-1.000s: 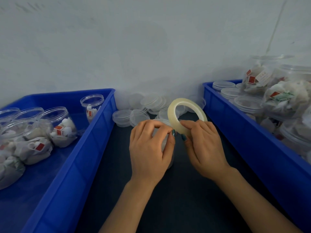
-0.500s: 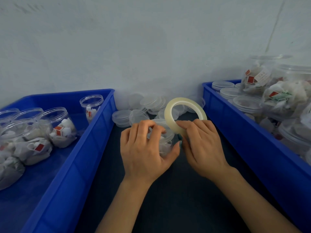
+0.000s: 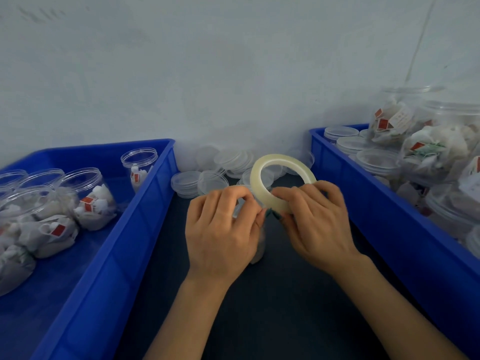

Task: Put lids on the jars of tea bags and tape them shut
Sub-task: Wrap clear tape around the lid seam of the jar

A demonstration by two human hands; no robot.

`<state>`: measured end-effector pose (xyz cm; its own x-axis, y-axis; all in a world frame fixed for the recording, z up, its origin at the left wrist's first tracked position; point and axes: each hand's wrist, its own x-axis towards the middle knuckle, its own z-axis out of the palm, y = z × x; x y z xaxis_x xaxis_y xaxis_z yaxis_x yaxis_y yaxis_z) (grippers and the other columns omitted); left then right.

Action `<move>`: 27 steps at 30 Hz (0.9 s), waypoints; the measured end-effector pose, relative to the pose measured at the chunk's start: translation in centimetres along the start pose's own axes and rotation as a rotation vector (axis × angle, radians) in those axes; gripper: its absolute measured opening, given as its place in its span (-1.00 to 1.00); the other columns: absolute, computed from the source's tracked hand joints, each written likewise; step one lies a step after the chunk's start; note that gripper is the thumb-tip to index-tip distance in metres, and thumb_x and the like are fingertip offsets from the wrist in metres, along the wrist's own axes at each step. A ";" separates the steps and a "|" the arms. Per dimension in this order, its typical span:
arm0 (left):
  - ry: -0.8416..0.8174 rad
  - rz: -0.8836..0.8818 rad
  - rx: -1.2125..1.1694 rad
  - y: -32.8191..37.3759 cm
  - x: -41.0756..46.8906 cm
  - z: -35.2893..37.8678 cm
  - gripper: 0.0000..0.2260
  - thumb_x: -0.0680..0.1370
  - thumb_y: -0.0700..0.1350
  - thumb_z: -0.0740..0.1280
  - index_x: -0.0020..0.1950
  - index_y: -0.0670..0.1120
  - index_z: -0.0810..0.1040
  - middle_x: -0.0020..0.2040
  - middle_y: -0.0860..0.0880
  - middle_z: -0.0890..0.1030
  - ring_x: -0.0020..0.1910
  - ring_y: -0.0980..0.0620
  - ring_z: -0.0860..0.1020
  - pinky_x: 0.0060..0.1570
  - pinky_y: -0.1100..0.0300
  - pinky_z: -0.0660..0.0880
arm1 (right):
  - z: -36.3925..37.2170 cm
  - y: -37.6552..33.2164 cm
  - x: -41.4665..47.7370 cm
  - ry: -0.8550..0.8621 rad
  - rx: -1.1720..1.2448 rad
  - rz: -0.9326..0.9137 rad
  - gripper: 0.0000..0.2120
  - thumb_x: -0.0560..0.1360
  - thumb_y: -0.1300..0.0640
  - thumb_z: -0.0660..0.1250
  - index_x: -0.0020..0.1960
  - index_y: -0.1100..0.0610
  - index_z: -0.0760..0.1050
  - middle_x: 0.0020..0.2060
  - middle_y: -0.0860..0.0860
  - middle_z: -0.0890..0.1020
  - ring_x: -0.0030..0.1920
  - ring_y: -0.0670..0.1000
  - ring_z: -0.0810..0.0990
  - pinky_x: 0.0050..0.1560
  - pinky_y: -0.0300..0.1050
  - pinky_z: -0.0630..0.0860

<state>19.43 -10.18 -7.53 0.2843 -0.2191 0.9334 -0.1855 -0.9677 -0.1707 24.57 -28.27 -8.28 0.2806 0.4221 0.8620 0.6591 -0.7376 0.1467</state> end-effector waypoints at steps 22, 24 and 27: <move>-0.241 -0.191 -0.088 -2.5 -4.1 -3.6 -0.79 0.56 -0.01 0.28 -0.16 -0.12 0.57 0.07 -0.08 0.58 -0.07 -0.02 0.50 -0.07 0.17 0.25 | 1.9 4.0 -2.3 0.081 0.079 0.225 -0.48 0.55 -0.36 0.21 -0.32 0.05 0.43 -0.31 -0.12 0.50 -0.16 0.01 0.50 0.07 0.01 0.15; -0.246 -0.209 -0.092 -2.7 -4.2 -3.4 -0.78 0.57 0.00 0.27 -0.15 -0.11 0.57 0.09 -0.07 0.58 -0.06 0.00 0.50 -0.08 0.17 0.25 | 2.1 3.9 -2.3 0.067 0.083 0.246 -0.52 0.56 -0.32 0.22 -0.30 0.05 0.44 -0.29 -0.13 0.50 -0.13 0.01 0.50 0.06 0.02 0.15; -0.237 -0.217 -0.103 -2.9 -4.3 -3.3 -0.77 0.58 0.00 0.27 -0.16 -0.11 0.56 0.11 -0.06 0.58 -0.06 0.02 0.50 -0.09 0.17 0.26 | 2.1 3.8 -2.2 0.070 0.077 0.254 -0.55 0.56 -0.28 0.25 -0.30 0.05 0.46 -0.28 -0.12 0.50 -0.12 0.01 0.49 0.05 0.06 0.18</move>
<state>15.68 -6.02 -9.98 0.5357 -0.0442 0.8432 -0.1872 -0.9800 0.0676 27.90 -30.88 -10.63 0.3964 0.1890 0.8984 0.6257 -0.7718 -0.1137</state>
